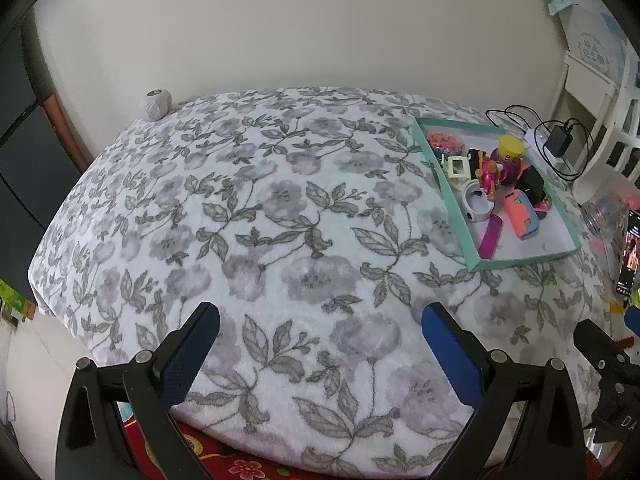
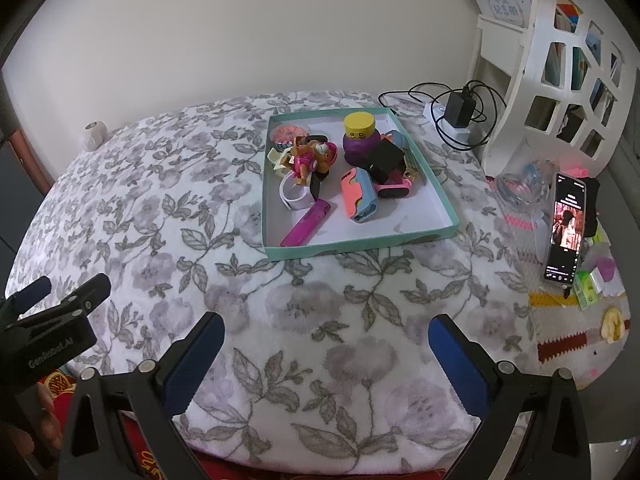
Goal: Organize rigid objects
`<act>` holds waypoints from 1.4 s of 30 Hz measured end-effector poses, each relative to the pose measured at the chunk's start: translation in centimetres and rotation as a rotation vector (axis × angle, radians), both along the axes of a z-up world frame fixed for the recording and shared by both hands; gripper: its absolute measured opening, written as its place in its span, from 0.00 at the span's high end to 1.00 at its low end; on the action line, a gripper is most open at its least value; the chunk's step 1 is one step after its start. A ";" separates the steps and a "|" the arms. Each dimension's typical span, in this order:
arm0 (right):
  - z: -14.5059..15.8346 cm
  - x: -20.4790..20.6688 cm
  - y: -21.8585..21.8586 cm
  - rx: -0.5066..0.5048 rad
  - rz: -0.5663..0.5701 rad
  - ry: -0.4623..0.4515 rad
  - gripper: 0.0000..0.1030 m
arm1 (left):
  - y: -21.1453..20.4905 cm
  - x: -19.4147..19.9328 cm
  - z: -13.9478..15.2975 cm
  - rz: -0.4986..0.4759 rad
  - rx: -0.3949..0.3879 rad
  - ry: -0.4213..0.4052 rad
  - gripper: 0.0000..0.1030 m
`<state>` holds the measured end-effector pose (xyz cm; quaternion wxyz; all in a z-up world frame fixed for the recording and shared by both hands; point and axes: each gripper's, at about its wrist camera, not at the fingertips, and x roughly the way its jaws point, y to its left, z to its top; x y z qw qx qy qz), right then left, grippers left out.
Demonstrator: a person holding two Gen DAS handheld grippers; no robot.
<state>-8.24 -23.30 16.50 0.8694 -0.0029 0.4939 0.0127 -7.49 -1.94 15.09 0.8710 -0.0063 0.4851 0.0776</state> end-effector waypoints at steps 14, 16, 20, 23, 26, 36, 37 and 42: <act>-0.6 0.4 0.1 -0.003 0.007 0.022 0.00 | 0.1 -0.1 0.1 -0.004 -0.011 -0.002 0.02; -0.6 0.4 0.1 -0.002 0.004 0.024 0.00 | 0.0 -0.1 0.1 -0.005 -0.008 -0.001 0.02; -0.7 0.5 0.0 -0.003 0.001 0.025 0.00 | 0.0 0.0 0.0 -0.001 -0.006 0.005 0.02; -0.7 0.5 0.0 -0.004 -0.001 0.025 0.00 | 0.1 0.1 -0.2 0.001 -0.005 0.015 0.02; -0.7 0.5 -0.1 -0.006 -0.004 0.025 0.00 | 0.1 0.1 -0.4 0.000 -0.007 0.024 0.02; -0.8 0.6 -0.1 -0.008 -0.006 0.025 0.00 | 0.3 0.2 -0.7 0.007 -0.007 0.039 0.02; -0.8 0.6 -0.1 -0.008 -0.006 0.025 0.00 | 0.4 0.2 -0.7 0.007 -0.006 0.039 0.02; -0.8 0.6 -0.1 -0.007 -0.006 0.026 0.00 | 0.5 0.3 -0.7 0.012 -0.008 0.042 0.02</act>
